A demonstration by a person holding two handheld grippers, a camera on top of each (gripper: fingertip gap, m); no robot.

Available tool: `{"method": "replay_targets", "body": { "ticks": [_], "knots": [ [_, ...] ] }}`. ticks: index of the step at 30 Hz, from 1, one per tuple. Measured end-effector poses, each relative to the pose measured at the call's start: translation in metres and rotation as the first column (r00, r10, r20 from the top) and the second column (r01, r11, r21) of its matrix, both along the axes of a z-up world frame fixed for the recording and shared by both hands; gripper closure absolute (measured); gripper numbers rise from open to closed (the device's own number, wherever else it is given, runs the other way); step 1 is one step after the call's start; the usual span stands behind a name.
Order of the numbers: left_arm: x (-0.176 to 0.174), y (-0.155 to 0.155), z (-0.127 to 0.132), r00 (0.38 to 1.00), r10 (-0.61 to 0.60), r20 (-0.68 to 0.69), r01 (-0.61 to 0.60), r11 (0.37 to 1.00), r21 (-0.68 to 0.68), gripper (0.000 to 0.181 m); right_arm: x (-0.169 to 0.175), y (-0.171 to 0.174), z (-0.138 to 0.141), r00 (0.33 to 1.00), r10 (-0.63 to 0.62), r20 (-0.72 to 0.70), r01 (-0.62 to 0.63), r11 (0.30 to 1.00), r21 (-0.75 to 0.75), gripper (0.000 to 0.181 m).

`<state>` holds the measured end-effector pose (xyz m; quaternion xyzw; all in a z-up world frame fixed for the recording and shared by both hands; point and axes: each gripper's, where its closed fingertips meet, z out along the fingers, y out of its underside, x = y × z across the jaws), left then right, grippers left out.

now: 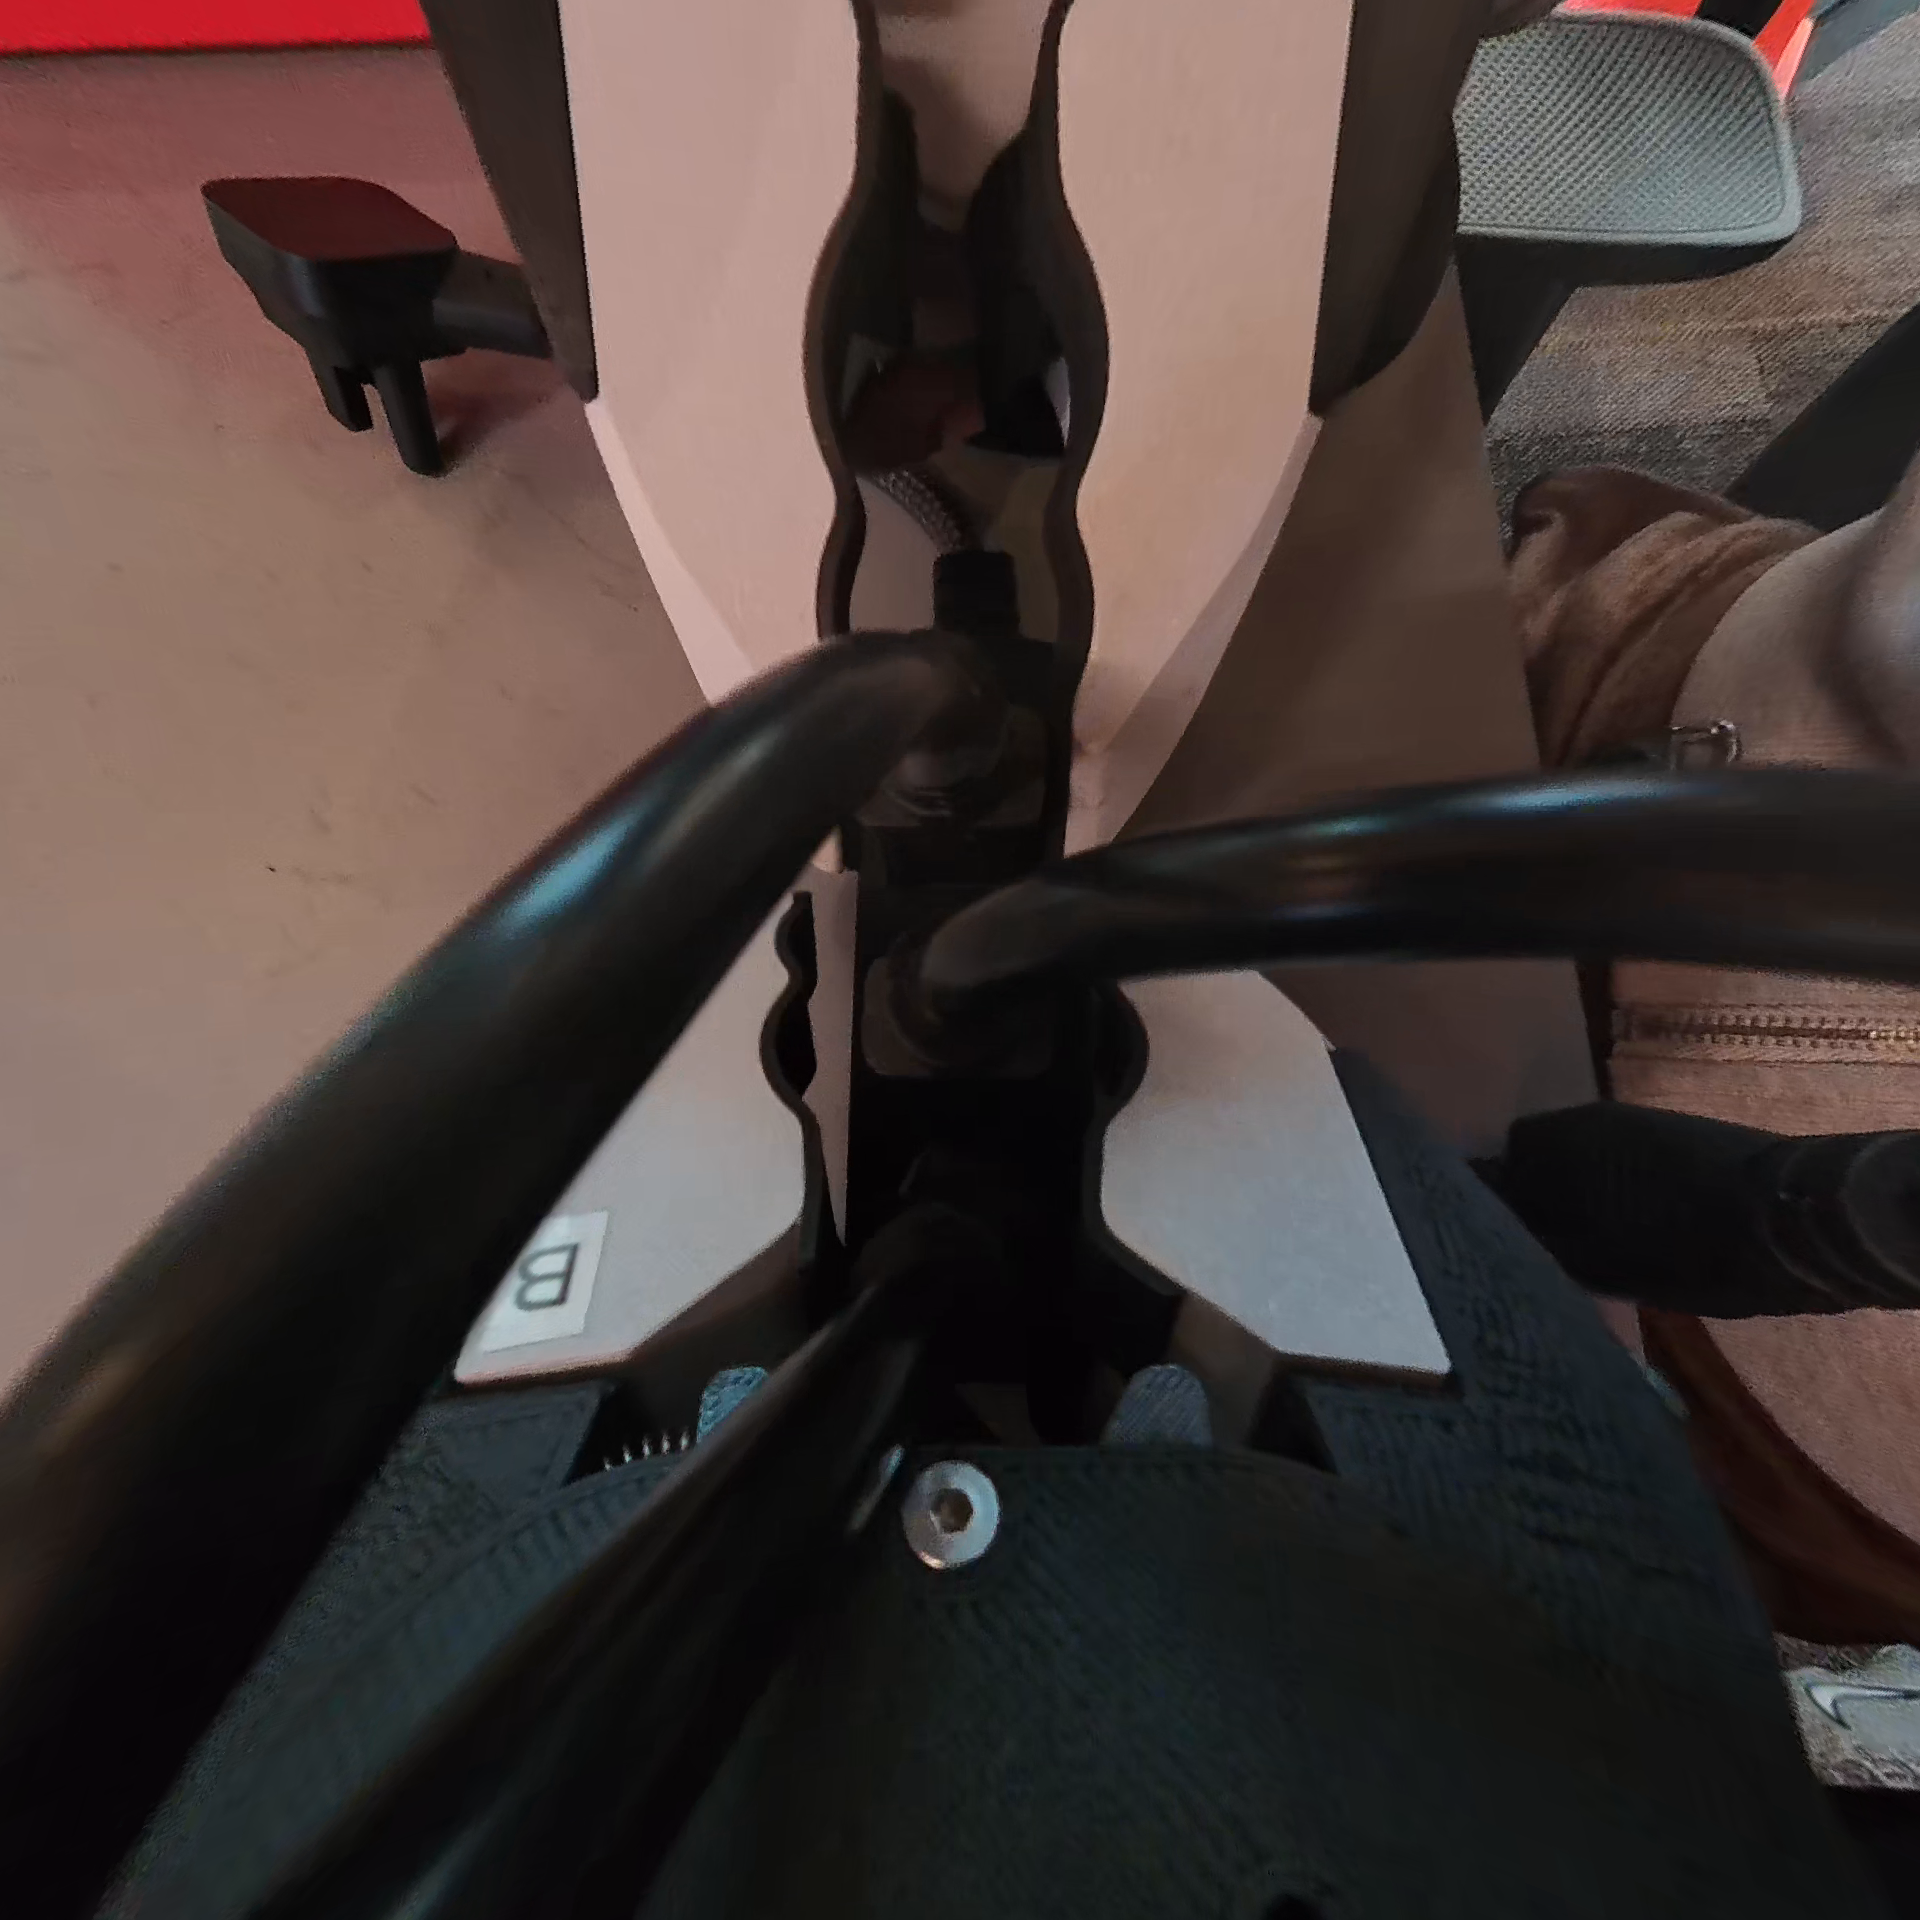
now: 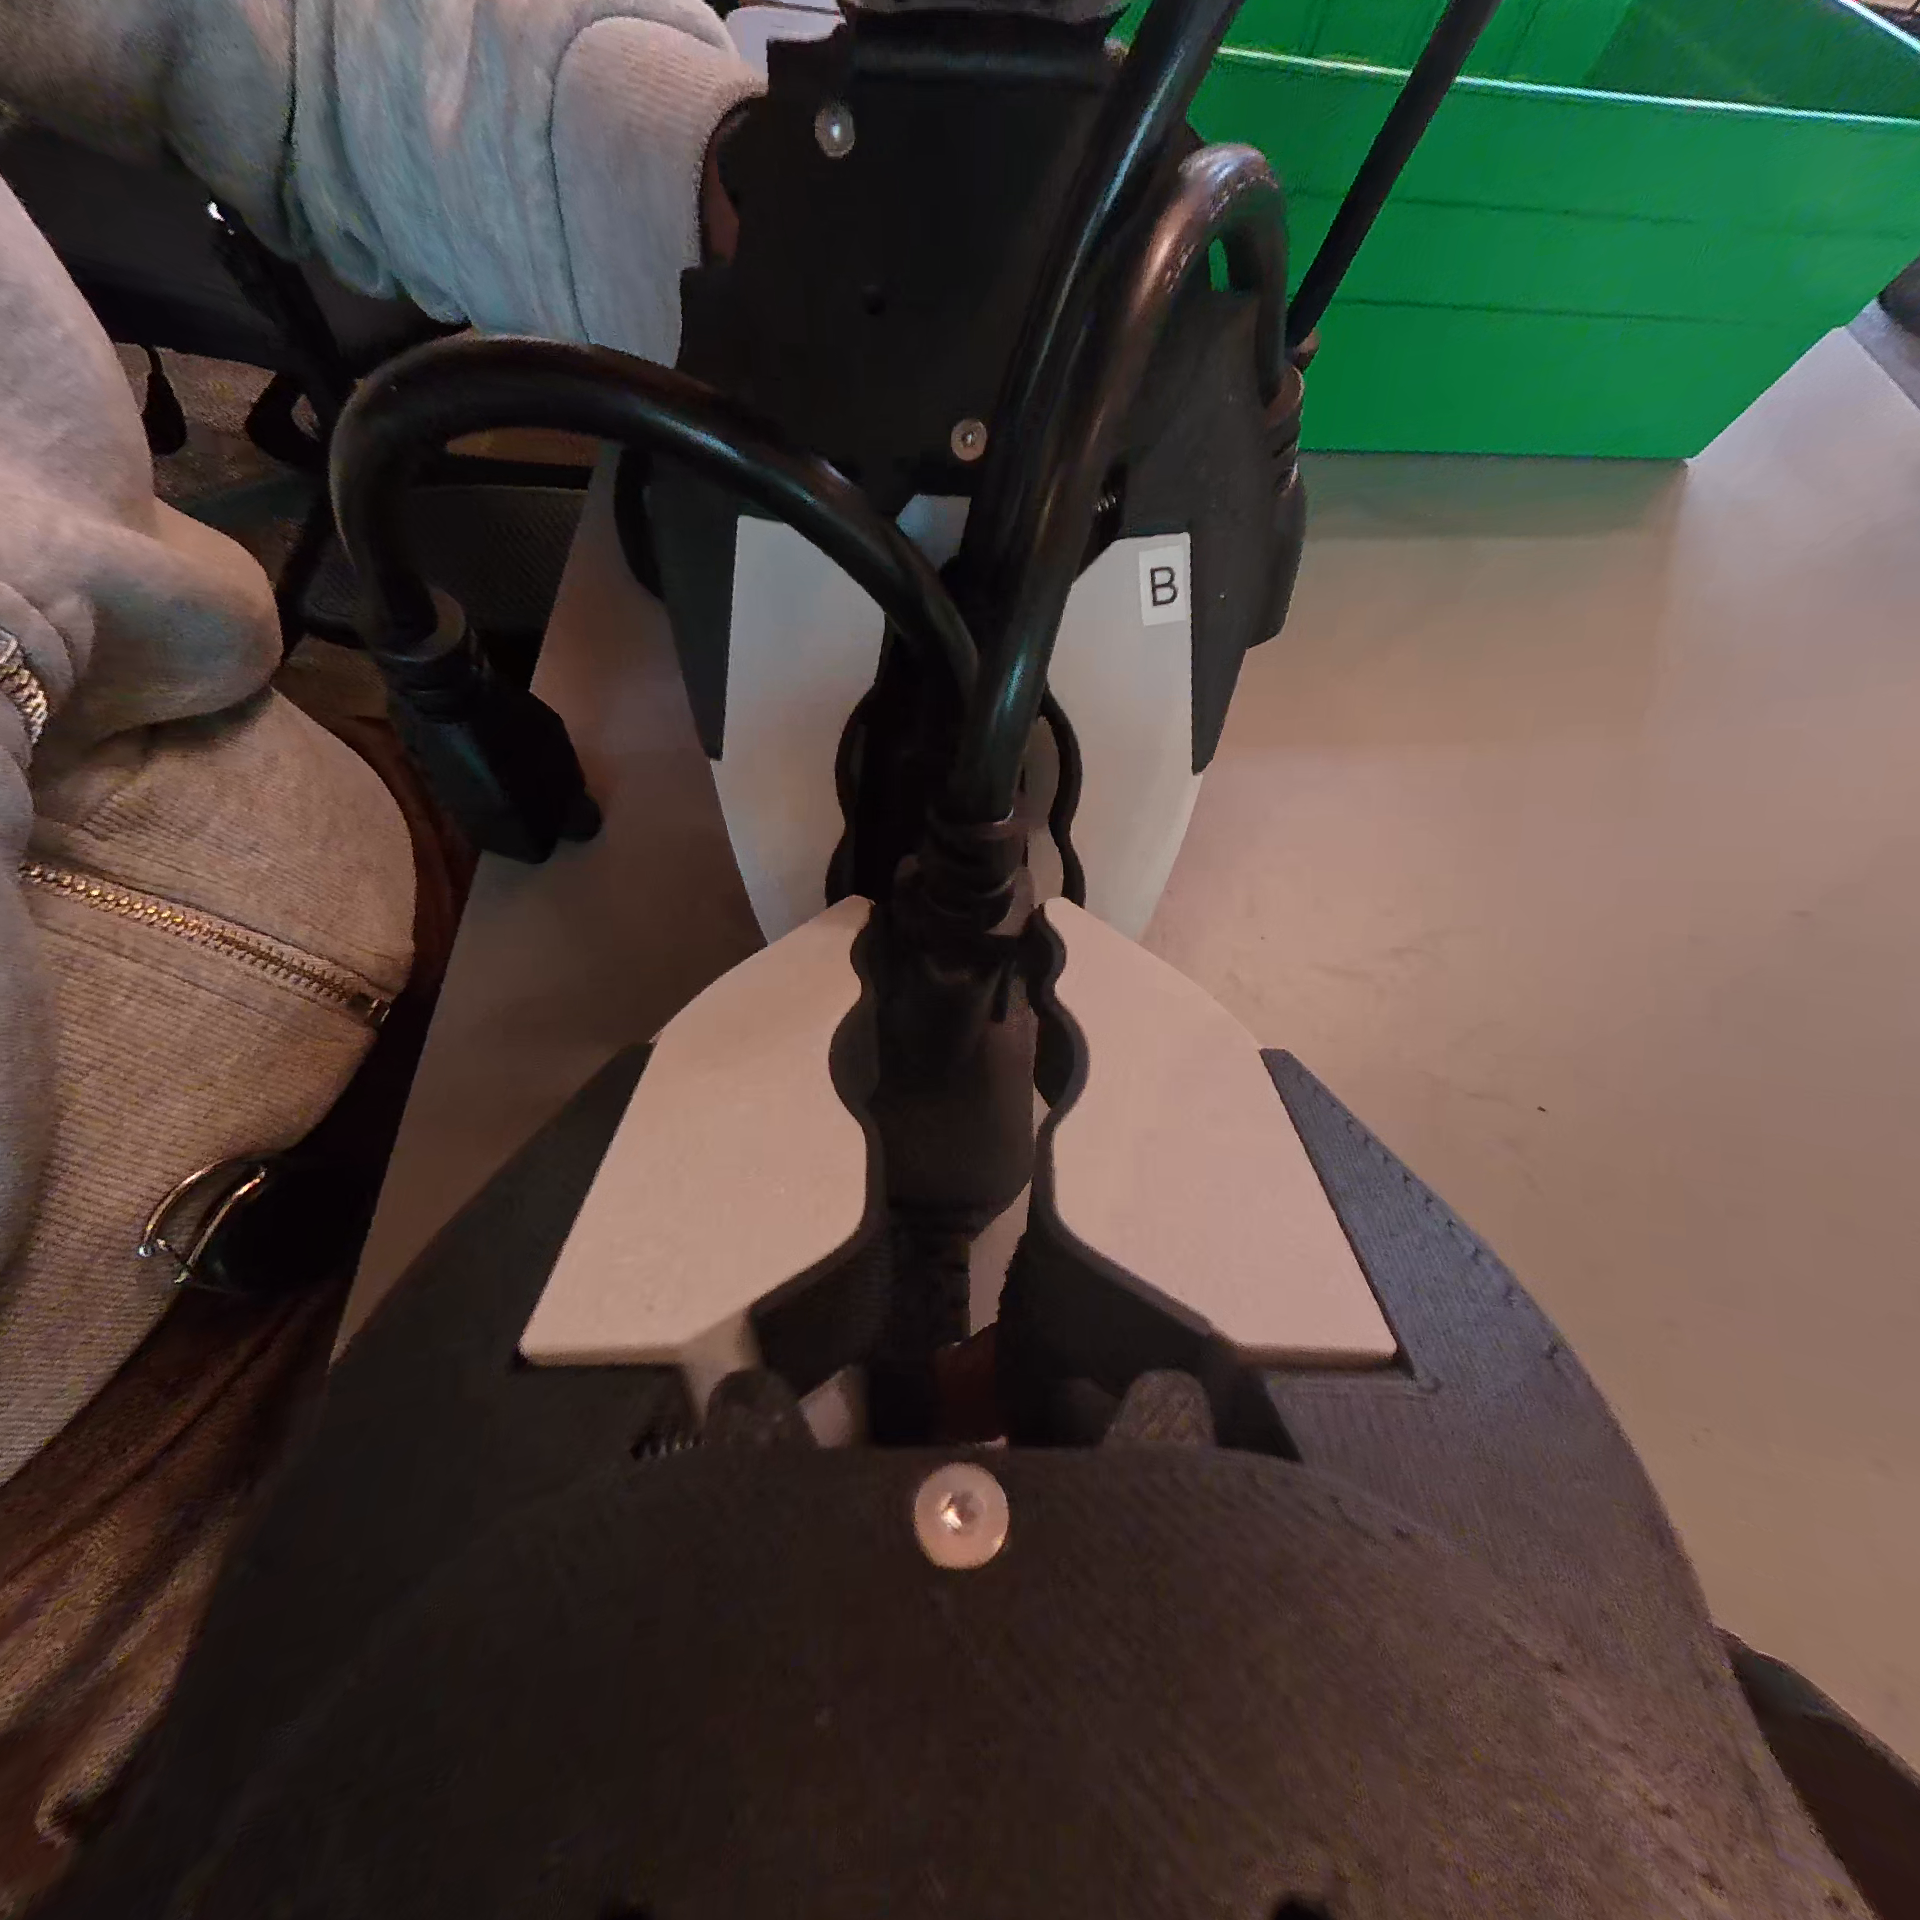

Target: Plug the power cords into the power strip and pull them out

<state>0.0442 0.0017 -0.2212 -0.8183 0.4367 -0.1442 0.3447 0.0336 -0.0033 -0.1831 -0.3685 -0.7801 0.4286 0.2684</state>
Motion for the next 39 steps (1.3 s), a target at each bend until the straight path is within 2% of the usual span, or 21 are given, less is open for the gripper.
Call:
{"method": "replay_targets", "body": {
  "ticks": [39],
  "knots": [
    [0.002,0.0004,0.0047,1.0,-0.023,0.015,0.022,0.998,0.052,0.13,0.0014,-0.0019,-0.0012,0.999,0.02,0.028,-0.019,1.0,-0.024,0.155]
  ]
}}
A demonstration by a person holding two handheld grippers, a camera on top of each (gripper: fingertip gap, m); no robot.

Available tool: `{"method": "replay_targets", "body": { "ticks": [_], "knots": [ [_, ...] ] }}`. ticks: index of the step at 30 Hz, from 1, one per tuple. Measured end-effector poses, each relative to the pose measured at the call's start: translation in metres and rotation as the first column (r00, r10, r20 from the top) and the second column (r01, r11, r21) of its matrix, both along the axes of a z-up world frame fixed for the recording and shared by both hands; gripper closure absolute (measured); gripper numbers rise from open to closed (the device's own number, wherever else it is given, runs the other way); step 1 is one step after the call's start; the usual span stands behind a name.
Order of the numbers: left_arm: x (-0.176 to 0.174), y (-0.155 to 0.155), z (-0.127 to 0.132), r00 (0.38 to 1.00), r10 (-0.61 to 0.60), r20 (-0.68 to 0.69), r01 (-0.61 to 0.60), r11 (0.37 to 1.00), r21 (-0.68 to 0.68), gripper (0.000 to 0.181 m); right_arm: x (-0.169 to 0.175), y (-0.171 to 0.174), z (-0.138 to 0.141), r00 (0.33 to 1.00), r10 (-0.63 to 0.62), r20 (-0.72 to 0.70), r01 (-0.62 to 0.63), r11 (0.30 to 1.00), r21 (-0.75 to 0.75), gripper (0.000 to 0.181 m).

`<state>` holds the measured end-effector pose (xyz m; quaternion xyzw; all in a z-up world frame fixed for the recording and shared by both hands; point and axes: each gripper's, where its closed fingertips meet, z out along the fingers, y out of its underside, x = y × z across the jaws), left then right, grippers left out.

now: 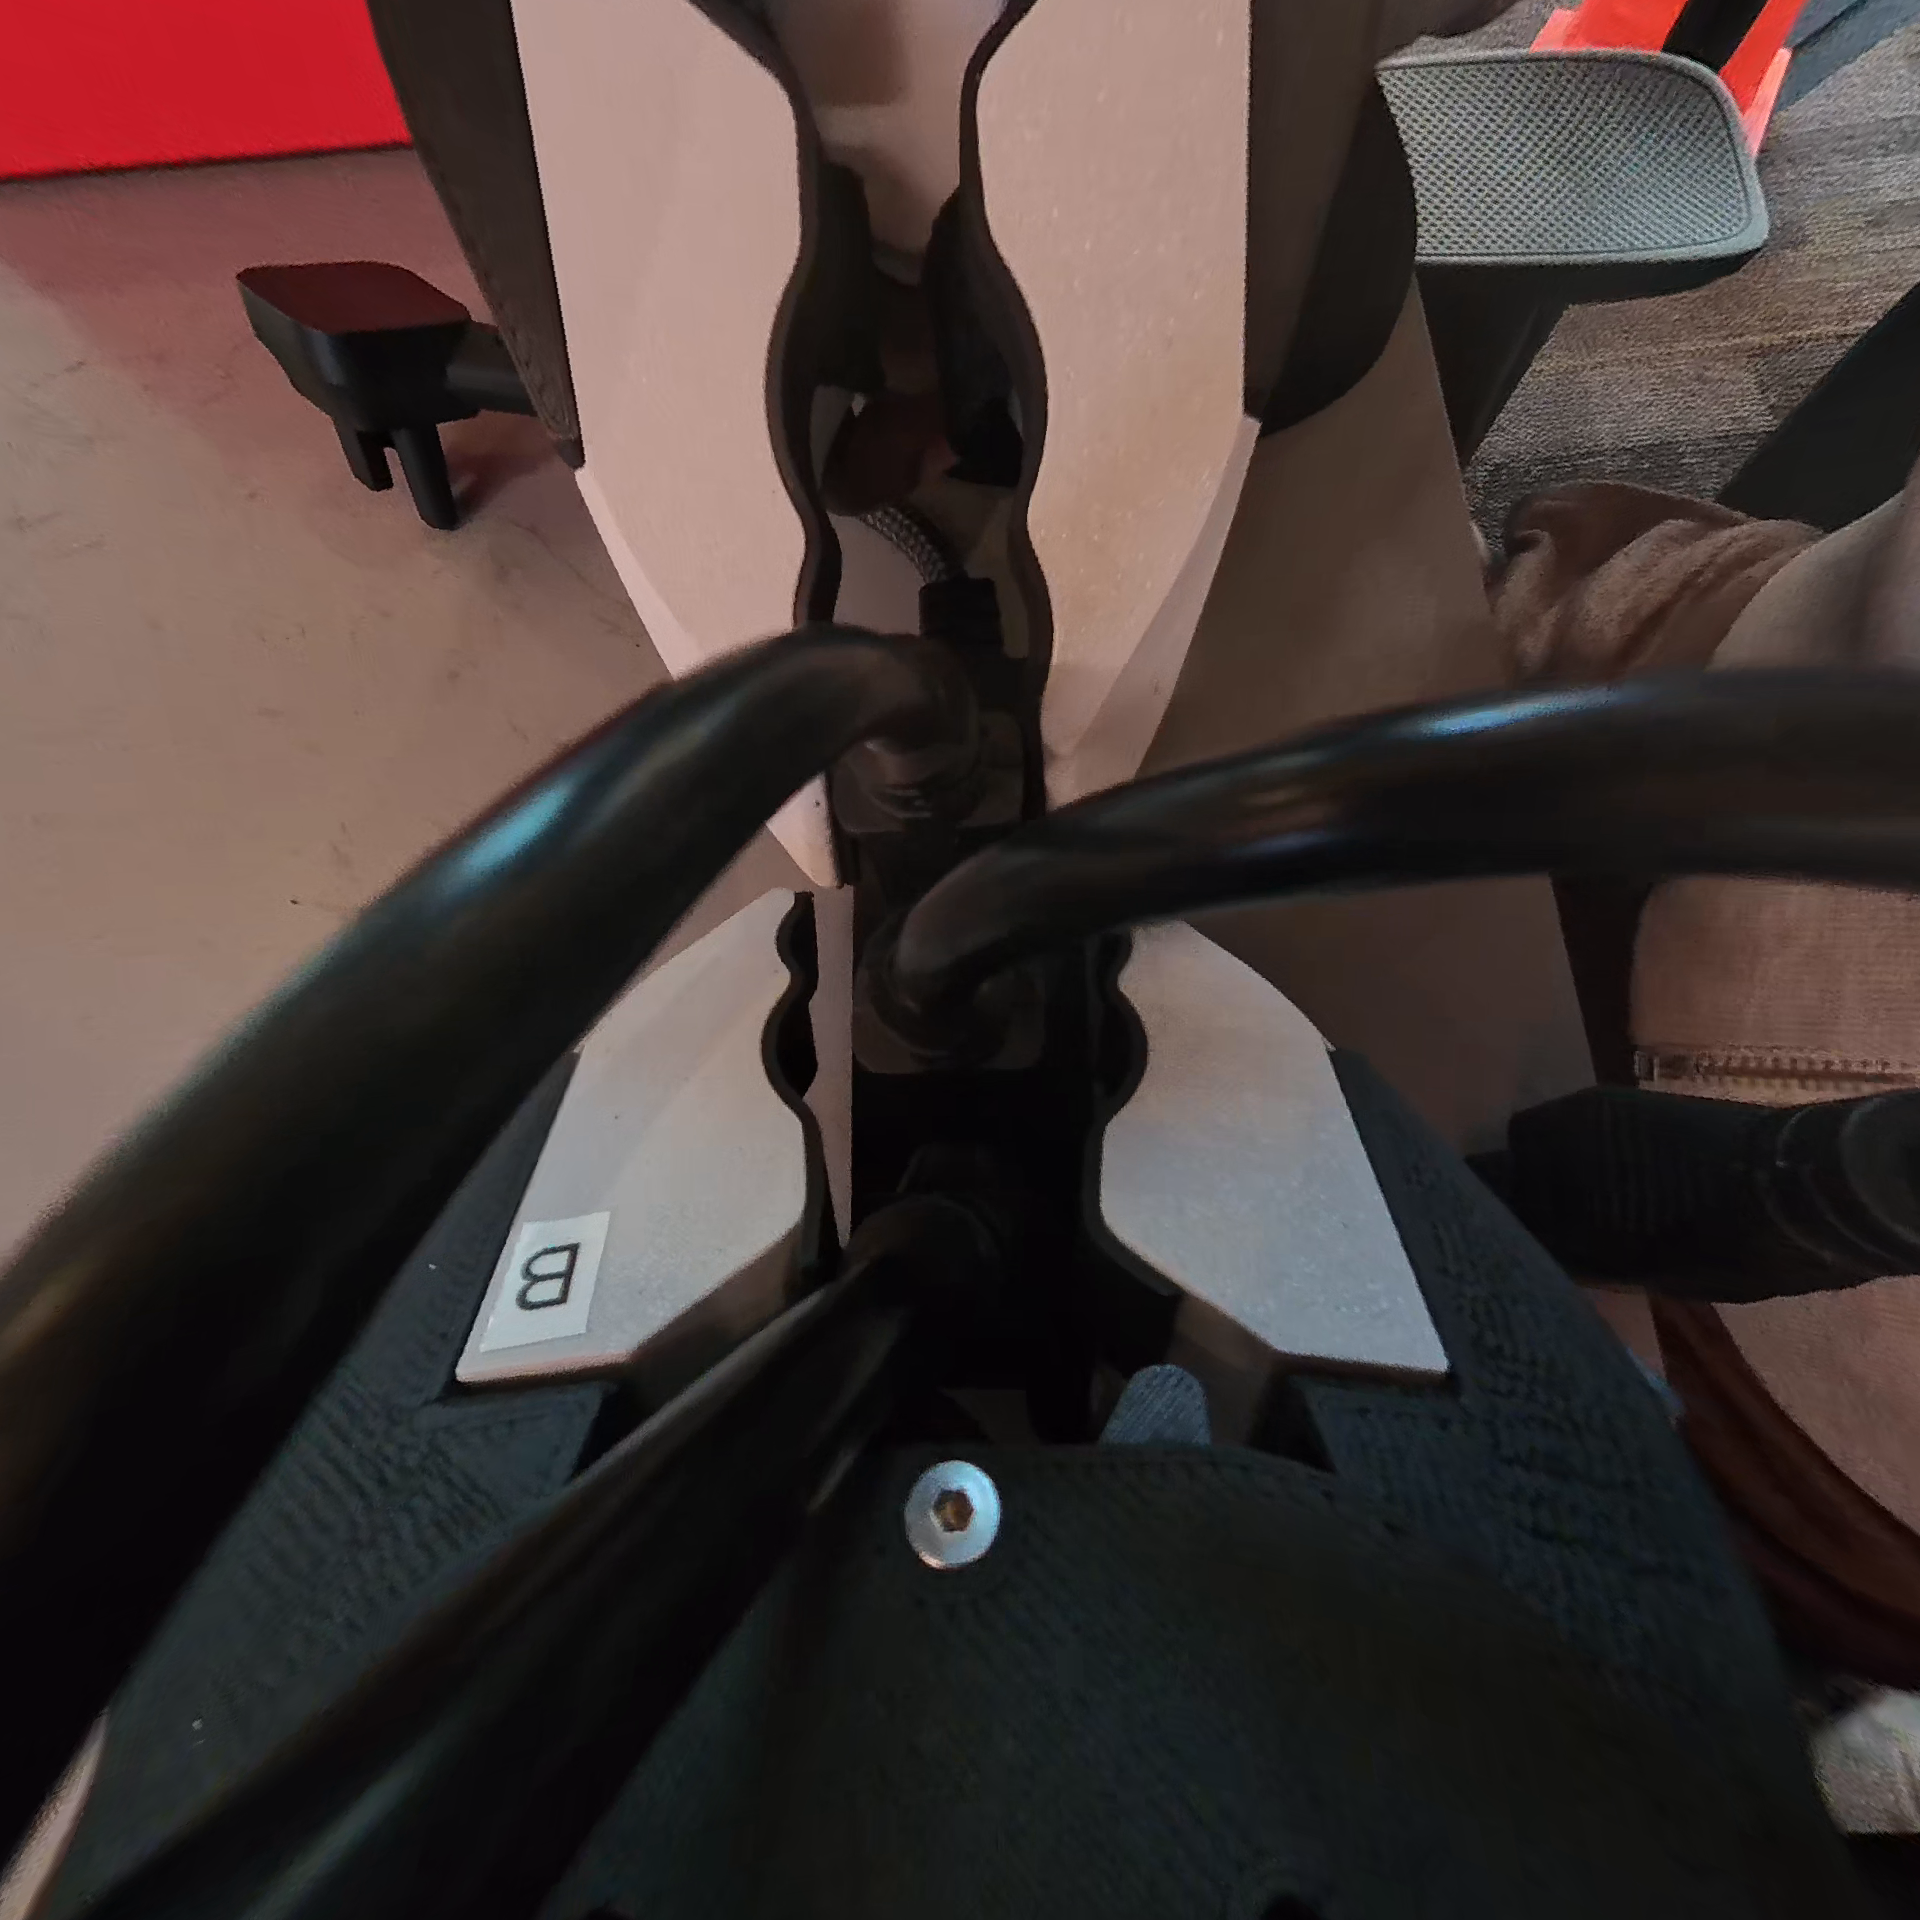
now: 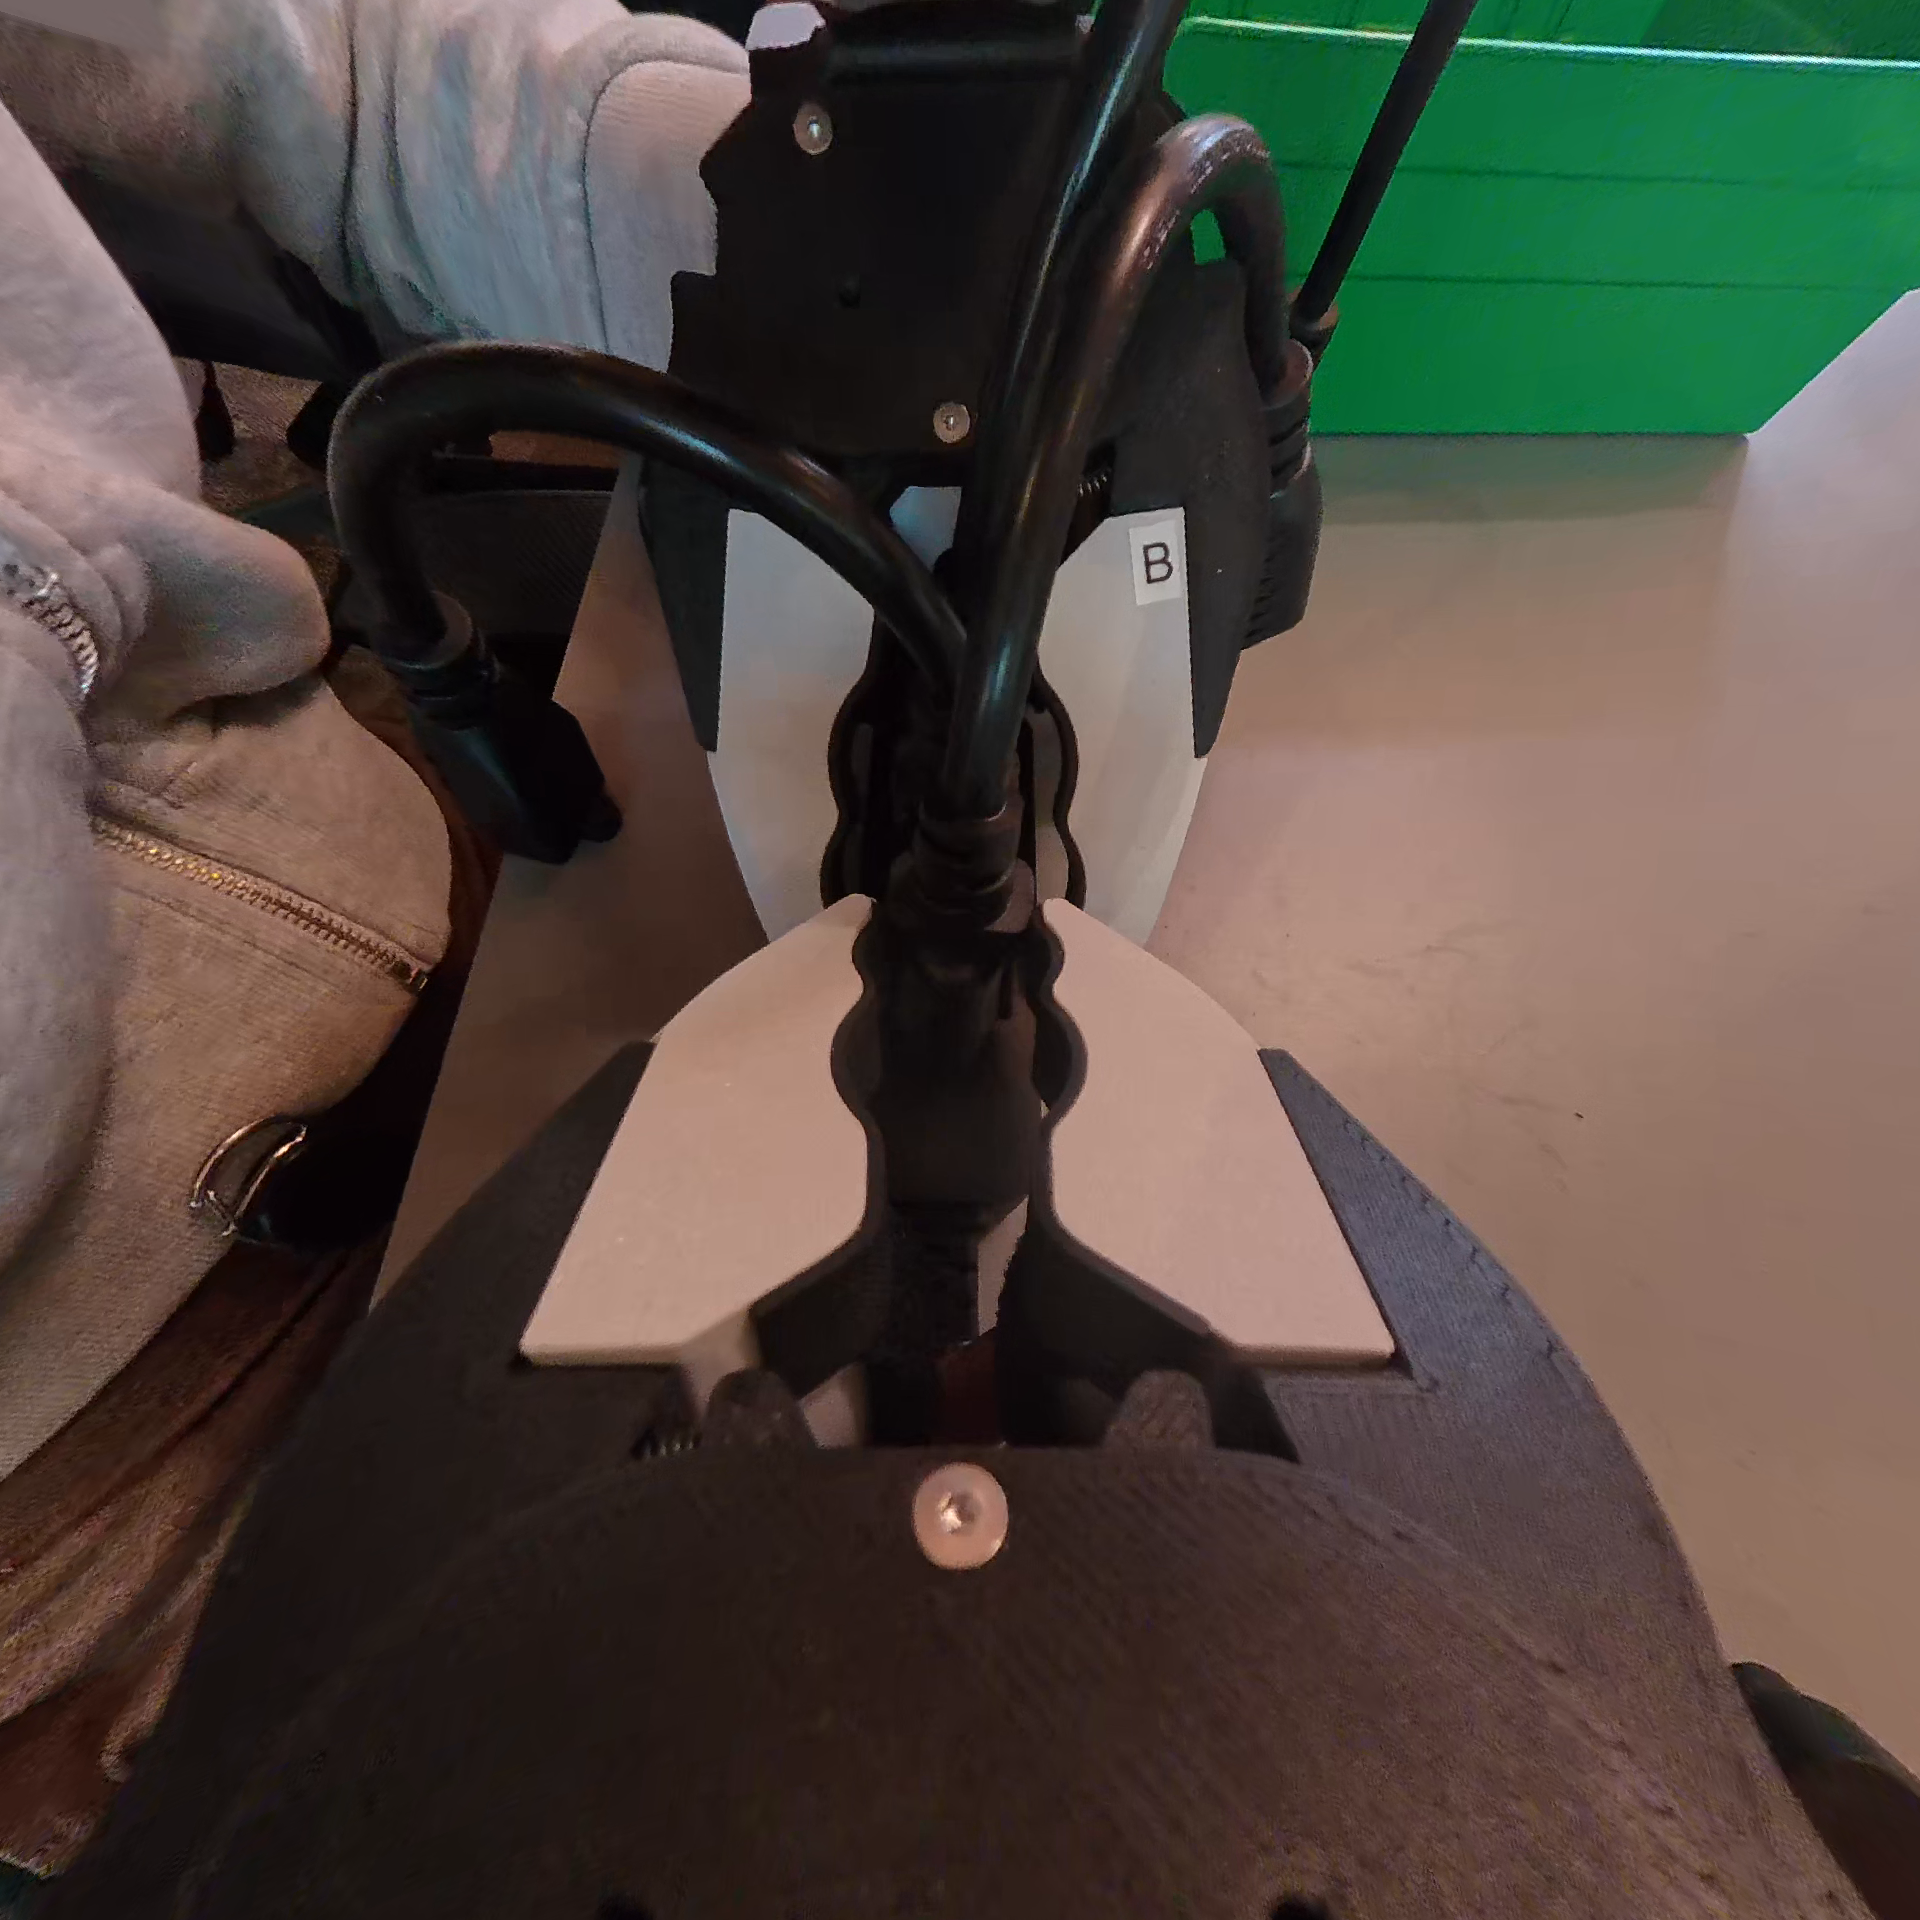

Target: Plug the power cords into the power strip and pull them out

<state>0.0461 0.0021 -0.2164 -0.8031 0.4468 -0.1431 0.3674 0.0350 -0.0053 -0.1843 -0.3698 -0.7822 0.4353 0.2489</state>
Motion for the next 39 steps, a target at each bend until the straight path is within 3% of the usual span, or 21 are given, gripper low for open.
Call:
{"method": "replay_targets", "body": {
  "ticks": [12,17,39],
  "knots": [
    [0.0012,-0.0018,-0.0039,1.0,-0.007,-0.016,0.006,0.999,-0.05,0.137,0.0005,0.0005,-0.0001,1.0,-0.003,-0.003,0.003,1.0,-0.007,0.155],
    [0.0046,0.0006,0.0036,0.999,0.014,0.03,-0.013,1.0,-0.009,0.126,-0.0005,-0.0002,-0.0002,1.0,-0.002,0.0,0.002,1.0,-0.007,0.155],
    [0.0046,-0.004,-0.0054,0.999,0.039,0.01,-0.038,0.997,-0.072,0.137,0.0012,0.0005,0.0053,0.998,0.055,-0.002,-0.056,0.998,-0.003,0.157]
  ]
}}
